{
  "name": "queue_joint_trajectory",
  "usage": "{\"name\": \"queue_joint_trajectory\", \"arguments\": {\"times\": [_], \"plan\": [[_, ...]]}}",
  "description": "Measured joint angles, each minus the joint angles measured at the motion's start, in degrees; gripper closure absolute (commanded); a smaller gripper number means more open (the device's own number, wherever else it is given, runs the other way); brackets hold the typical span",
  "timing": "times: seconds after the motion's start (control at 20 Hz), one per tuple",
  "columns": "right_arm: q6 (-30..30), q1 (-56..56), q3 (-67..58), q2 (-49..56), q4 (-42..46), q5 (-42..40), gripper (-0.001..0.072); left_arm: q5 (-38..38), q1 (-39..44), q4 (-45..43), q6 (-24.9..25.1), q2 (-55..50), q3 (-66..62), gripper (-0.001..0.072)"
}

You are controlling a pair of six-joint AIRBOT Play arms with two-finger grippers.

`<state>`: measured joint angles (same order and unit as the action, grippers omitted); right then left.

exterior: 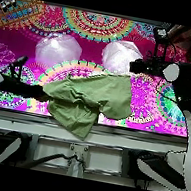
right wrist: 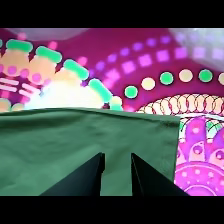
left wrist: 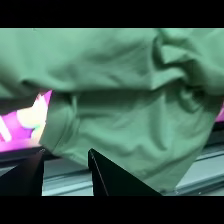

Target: Fold the clothes and pants, and hang the long-sleeved shirts on hangers.

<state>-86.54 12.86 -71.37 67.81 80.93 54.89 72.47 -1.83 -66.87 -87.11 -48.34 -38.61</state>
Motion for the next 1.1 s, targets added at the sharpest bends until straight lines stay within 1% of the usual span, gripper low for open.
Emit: {"name": "queue_joint_trajectory", "arguments": {"times": [0.05, 0.1, 0.15, 0.35, 0.65, 0.9, 1.1], "plan": [[0.0, 0.0, 0.0, 0.1, -0.4, 0.2, 0.0486, 0.0, 0.0, -0.5, 0.0, 0.0, 1.7, 0.0397], [0.0, 0.0, 0.0, 0.1, -0.6, 0.4, 0.0486, 0.0, 0.0, -0.7, -0.3, 0.0, 3.5, 0.0315], [0.0, 0.0, 0.0, 0.1, -0.9, 0.7, 0.0486, -0.1, 0.0, -0.9, -0.3, 0.1, 5.0, 0.0290], [0.0, 0.0, 0.0, 0.2, -1.3, 0.9, 0.0486, -1.4, 0.0, -1.4, -0.4, 0.1, 9.4, 0.0290], [0.0, 0.0, 0.0, 0.2, -1.5, 1.0, 0.0486, -4.1, 0.0, -1.2, -0.5, -1.0, 11.8, 0.0290], [0.0, 0.0, 0.0, 0.2, -1.5, 0.6, 0.0486, -7.2, 0.0, 3.5, 0.9, -2.0, 12.2, 0.0291], [0.0, 0.0, 0.0, 0.2, -1.5, 0.4, 0.0486, -8.3, 0.0, 4.7, 1.9, -3.3, 12.3, 0.0291]]}}
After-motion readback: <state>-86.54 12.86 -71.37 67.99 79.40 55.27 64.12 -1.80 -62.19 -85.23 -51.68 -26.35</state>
